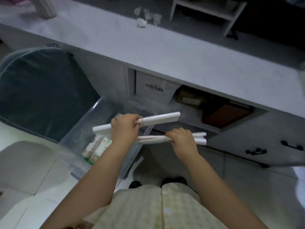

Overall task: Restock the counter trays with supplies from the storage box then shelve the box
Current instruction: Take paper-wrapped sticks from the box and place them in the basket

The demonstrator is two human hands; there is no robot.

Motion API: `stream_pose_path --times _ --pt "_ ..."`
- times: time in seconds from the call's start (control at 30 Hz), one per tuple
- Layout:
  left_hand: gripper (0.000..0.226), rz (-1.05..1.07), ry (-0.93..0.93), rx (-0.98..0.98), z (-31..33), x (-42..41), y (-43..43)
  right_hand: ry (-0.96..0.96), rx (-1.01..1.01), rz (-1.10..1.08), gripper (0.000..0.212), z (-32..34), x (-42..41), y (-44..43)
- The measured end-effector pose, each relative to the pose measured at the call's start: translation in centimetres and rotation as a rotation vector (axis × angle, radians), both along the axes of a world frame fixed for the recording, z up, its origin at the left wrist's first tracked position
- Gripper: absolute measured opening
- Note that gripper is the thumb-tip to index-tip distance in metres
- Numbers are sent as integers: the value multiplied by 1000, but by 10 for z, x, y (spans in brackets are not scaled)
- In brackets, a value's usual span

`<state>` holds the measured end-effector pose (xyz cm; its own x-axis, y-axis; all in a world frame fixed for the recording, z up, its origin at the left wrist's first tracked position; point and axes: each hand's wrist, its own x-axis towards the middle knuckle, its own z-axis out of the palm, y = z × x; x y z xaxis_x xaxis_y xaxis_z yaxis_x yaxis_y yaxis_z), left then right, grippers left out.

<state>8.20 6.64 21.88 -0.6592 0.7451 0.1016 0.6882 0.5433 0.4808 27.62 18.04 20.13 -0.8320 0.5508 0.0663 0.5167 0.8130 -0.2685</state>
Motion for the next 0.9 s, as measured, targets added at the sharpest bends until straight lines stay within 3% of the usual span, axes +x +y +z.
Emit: stream_pose_path --times 0.37,0.73,0.9 --pt "16 -279 61 242 62 155 142 275 108 -410 38 34 206 54" --pt "16 -424 0 446 80 411 268 209 155 -725 37 49 482 112" --pt "13 -463 -36 503 112 477 336 320 136 -888 21 76 553 166"
